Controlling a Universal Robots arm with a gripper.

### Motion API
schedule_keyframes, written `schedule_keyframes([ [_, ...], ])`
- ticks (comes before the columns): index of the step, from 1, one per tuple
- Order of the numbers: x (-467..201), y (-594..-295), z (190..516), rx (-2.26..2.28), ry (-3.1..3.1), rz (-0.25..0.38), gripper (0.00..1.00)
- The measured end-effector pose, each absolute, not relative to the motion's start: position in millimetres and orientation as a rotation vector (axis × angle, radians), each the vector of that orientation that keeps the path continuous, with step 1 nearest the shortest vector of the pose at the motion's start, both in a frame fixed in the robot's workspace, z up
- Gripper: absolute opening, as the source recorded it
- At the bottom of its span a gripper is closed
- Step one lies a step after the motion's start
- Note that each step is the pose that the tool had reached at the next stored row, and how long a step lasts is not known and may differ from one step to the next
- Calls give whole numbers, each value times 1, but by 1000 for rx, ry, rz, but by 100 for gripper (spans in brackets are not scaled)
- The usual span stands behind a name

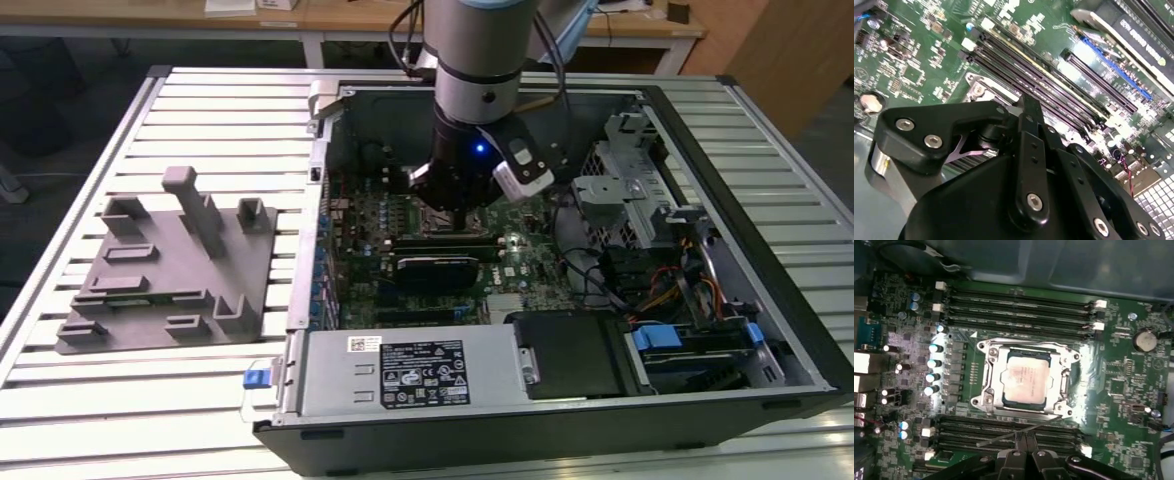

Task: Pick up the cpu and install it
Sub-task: 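Install the second cpu locking lever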

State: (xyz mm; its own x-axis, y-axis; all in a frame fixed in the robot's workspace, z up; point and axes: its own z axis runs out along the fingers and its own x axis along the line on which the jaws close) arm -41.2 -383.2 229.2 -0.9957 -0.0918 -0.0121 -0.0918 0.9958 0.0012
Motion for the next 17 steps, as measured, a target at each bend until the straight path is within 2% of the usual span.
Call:
schedule_keyframes([
  [17, -50, -384, 209, -143, 3124, 61, 11],
])
